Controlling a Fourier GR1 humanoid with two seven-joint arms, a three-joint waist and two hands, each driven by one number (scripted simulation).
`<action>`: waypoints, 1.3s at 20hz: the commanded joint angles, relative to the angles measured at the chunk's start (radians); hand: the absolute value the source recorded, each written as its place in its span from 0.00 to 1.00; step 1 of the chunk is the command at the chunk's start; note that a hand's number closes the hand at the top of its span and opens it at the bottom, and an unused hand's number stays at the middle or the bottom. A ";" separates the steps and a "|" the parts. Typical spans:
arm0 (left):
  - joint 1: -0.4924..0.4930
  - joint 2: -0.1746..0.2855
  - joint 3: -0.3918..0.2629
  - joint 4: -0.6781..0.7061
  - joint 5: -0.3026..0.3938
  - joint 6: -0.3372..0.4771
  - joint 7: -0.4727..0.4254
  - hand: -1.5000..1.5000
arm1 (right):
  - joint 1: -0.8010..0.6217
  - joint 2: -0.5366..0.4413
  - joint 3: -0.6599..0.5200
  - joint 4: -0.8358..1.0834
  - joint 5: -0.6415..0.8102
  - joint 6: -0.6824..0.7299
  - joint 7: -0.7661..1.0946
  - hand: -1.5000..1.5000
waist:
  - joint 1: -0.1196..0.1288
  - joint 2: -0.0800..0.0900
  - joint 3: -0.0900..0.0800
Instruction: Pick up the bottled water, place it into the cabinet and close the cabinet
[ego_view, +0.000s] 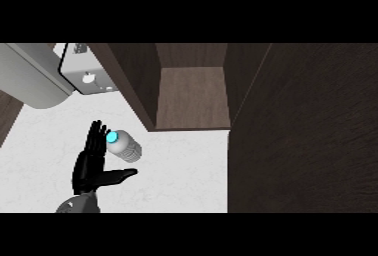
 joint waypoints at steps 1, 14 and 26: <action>-0.075 0.025 0.049 0.201 0.004 -0.028 -0.108 0.00 | 0.031 0.004 0.001 -0.166 -0.078 -0.009 0.065 0.00 | -0.004 0.005 -0.002; -0.213 0.026 0.105 0.398 0.095 -0.216 -0.198 0.00 | 0.137 -0.003 -0.080 -0.169 -0.121 0.052 -0.025 0.00 | -0.005 0.000 -0.001; -0.294 -0.025 0.114 0.507 0.096 -0.201 -0.308 1.00 | 0.130 -0.011 -0.133 -0.156 -0.133 0.087 -0.043 0.00 | 0.002 0.000 0.000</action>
